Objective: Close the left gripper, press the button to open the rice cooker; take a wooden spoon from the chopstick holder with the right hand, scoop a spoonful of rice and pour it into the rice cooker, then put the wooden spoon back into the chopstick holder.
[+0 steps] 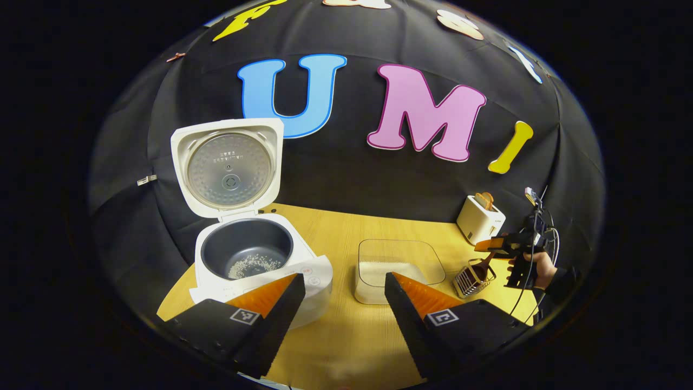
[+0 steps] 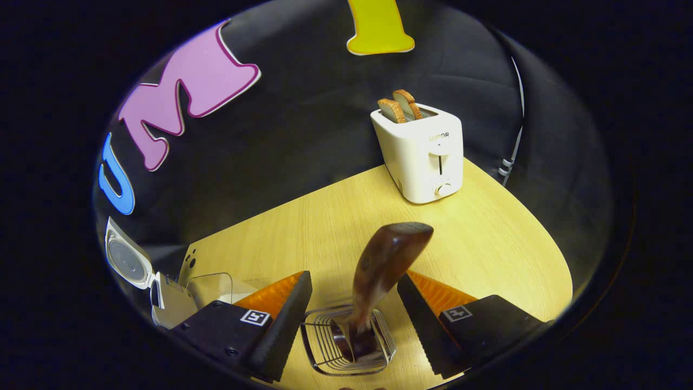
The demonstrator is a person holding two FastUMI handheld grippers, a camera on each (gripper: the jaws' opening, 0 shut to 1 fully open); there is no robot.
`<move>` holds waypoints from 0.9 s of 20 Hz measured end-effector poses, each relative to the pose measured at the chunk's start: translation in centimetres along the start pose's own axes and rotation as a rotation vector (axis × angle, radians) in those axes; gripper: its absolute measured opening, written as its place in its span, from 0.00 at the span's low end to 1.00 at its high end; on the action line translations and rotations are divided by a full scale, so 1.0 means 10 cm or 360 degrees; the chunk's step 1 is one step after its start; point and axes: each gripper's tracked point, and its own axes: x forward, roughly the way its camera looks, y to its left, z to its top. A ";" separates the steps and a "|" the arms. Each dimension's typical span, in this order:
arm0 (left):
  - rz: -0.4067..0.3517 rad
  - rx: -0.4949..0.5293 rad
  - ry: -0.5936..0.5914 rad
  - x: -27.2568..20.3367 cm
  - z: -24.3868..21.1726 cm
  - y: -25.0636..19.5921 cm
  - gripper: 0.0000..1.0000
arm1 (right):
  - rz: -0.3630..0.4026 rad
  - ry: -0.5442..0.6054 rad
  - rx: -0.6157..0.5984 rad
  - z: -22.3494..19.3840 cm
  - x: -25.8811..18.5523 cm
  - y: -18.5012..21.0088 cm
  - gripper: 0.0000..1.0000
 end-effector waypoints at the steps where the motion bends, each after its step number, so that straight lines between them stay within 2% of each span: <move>1: 0.0008 0.0007 0.0008 0.02 -0.02 0.00 0.96 | 0.0012 0.0026 0.0037 -0.01 0.06 0.01 0.99; 3: 0.0040 0.0017 0.0015 0.01 -0.06 0.02 0.96 | 0.0024 0.0093 0.0100 -0.09 0.13 0.03 0.97; 4: 0.0041 0.0013 0.0020 0.01 -0.07 0.00 0.96 | 0.0012 0.0113 0.0096 -0.13 0.15 0.01 0.75; 5: 0.0040 0.0010 0.0028 0.00 -0.10 -0.01 0.96 | 0.0005 0.0108 0.0091 -0.13 0.15 0.02 0.67; 6: 0.0037 0.0012 0.0031 -0.01 -0.11 -0.03 0.96 | 0.0023 0.0108 0.0094 -0.12 0.15 0.06 0.50; 7: 0.0039 0.0018 0.0032 -0.01 -0.13 -0.02 0.96 | 0.0022 0.0104 0.0093 -0.11 0.14 0.07 0.62; 8: 0.0042 0.0024 0.0031 -0.01 -0.13 -0.03 0.96 | -0.0002 0.0100 0.0080 -0.11 0.12 0.04 0.35; 9: 0.0047 0.0025 0.0029 -0.01 -0.13 -0.02 0.96 | -0.0019 0.0109 0.0070 -0.10 0.13 0.01 0.26; 13: 0.0064 -0.0006 0.0007 -0.06 -0.14 0.00 0.96 | -0.0067 0.0168 0.0075 -0.17 0.08 -0.07 0.21; 18: 0.0072 -0.0062 0.0012 -0.19 -0.20 0.08 0.96 | -0.0094 0.0077 -0.0003 0.05 -0.15 0.05 0.18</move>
